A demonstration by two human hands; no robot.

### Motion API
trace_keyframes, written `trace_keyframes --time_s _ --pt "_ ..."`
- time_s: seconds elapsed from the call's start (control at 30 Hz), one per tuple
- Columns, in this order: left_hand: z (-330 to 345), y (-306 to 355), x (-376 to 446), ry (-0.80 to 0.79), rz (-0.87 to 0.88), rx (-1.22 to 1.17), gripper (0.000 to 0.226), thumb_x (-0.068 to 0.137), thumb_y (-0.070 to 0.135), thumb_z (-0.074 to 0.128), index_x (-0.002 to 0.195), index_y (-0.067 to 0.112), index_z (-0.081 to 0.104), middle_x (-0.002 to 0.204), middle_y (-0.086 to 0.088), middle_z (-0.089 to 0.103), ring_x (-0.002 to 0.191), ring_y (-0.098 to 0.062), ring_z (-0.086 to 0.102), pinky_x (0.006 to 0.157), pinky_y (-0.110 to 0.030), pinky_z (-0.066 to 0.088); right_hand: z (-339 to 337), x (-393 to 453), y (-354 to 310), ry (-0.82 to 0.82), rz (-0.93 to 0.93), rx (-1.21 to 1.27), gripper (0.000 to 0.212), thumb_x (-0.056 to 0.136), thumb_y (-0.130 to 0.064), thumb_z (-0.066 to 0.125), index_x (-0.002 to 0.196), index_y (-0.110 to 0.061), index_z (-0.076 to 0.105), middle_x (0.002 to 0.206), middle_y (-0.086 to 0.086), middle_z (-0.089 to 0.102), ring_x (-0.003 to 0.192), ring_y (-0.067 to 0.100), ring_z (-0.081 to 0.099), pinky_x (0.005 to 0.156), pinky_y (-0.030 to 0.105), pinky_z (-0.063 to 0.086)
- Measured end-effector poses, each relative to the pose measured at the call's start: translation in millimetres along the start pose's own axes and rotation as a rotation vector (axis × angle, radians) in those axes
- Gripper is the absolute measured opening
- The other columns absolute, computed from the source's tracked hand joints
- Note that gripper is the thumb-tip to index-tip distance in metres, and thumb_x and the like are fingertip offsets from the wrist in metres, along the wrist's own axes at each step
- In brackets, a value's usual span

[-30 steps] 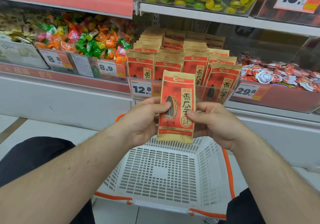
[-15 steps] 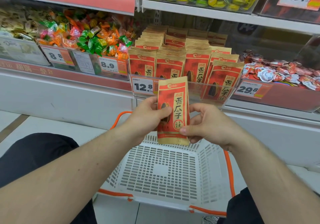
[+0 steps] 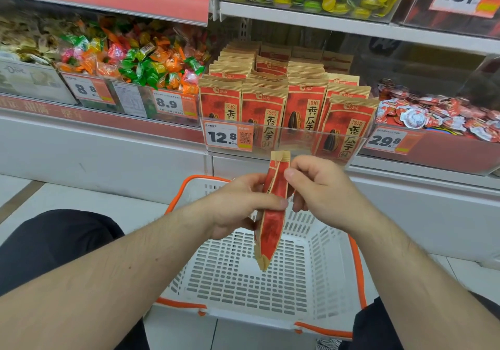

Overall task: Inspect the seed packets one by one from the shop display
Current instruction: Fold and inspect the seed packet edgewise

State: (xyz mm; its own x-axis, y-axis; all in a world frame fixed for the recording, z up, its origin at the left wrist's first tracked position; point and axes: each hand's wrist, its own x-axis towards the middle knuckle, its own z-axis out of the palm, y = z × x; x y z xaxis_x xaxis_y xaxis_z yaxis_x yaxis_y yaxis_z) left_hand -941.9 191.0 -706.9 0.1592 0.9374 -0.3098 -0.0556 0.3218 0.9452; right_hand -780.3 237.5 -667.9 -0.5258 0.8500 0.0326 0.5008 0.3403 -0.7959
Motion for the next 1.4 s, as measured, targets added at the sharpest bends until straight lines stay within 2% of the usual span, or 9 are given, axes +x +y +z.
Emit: trace_keyframes --time_s 0.17,0.33,0.47,0.67,0.8,0.9,1.1,1.27,1.4 --pt "-2.1 -1.5 2.0 -0.038 -0.028 -0.141 0.044 0.068 0.039 0.067 0.101 0.011 0.066 0.099 -0.012 0.060 0.085 -0.024 0.059 0.071 -0.038 0.047 5.0 2.5 0.2 -0.020 0.040 0.182 0.031 0.101 -0.008 0.045 0.072 -0.008 0.056 0.053 -0.002 0.061 0.050 0.016 0.061 0.054 0.031 0.047" --pt "-2.0 -3.8 4.4 -0.202 -0.009 -0.288 0.029 0.076 0.032 0.051 0.076 0.011 0.071 0.083 -0.011 0.064 0.097 -0.033 0.047 0.095 -0.048 0.034 6.7 2.4 -4.3 -0.054 0.063 0.395 0.031 0.101 -0.001 0.042 0.073 -0.003 0.055 0.056 0.005 0.059 0.045 0.018 0.055 0.044 0.024 0.045" --pt "-1.1 -4.7 5.5 -0.192 -0.009 -0.288 0.027 0.075 0.031 0.052 0.072 0.013 0.071 0.082 -0.011 0.064 0.099 -0.033 0.047 0.094 -0.047 0.033 7.1 3.4 -3.0 -0.044 0.061 0.405 0.030 0.101 -0.002 0.042 0.074 -0.003 0.056 0.058 0.007 0.059 0.045 0.018 0.055 0.044 0.024 0.045" --pt "-3.9 -0.1 7.9 0.081 -0.074 -0.297 0.044 0.065 0.039 0.069 0.097 0.010 0.060 0.102 -0.016 0.054 0.099 -0.031 0.054 0.081 -0.049 0.048 4.3 4.2 1.0 0.003 0.049 0.238 0.026 0.098 -0.015 0.055 0.073 -0.008 0.061 0.061 0.004 0.062 0.050 0.015 0.057 0.051 0.021 0.043" --pt "-7.9 5.7 8.3 0.214 -0.050 -0.370 0.026 0.091 0.035 0.056 0.101 0.011 0.053 0.078 -0.005 0.056 0.077 -0.023 0.057 0.062 -0.038 0.052 -2.7 0.4 1.5 -0.277 0.092 0.016 0.028 0.086 -0.029 0.071 0.072 -0.005 0.068 0.067 0.010 0.069 0.058 0.017 0.062 0.057 0.032 0.051" --pt "-9.7 6.7 8.7 0.260 -0.035 -0.410 0.025 0.092 0.035 0.056 0.101 0.012 0.054 0.079 -0.005 0.057 0.084 -0.026 0.058 0.062 -0.042 0.054 1.3 -1.9 -0.4 -0.416 0.093 -0.116 0.021 0.086 -0.025 0.073 0.073 -0.009 0.071 0.067 0.004 0.071 0.065 0.023 0.068 0.069 0.042 0.057" --pt "-8.4 7.7 5.6 0.281 -0.013 -0.466 0.022 0.093 0.031 0.057 0.079 0.015 0.055 0.063 0.000 0.060 0.073 -0.024 0.058 0.069 -0.054 0.052 -2.2 -1.3 -0.8 -0.454 0.079 -0.135 0.025 0.094 -0.009 0.063 0.074 0.007 0.062 0.059 -0.001 0.064 0.056 0.003 0.063 0.056 0.020 0.047" --pt "-7.6 7.7 4.8 0.267 -0.014 -0.458 0.021 0.093 0.030 0.057 0.079 0.014 0.054 0.069 -0.002 0.059 0.077 -0.026 0.058 0.075 -0.057 0.053 -2.4 -0.4 2.1 -0.478 0.069 -0.139 0.022 0.094 -0.008 0.062 0.079 0.007 0.065 0.060 -0.001 0.065 0.057 0.003 0.064 0.058 0.019 0.047" --pt "-8.9 7.3 6.2 0.252 -0.015 -0.448 0.019 0.093 0.030 0.056 0.095 0.012 0.053 0.079 -0.005 0.058 0.084 -0.027 0.057 0.074 -0.053 0.054 -1.6 -0.6 1.2 -0.451 0.059 -0.165 0.023 0.093 -0.009 0.064 0.075 0.005 0.064 0.062 0.004 0.066 0.056 0.005 0.064 0.058 0.023 0.050"
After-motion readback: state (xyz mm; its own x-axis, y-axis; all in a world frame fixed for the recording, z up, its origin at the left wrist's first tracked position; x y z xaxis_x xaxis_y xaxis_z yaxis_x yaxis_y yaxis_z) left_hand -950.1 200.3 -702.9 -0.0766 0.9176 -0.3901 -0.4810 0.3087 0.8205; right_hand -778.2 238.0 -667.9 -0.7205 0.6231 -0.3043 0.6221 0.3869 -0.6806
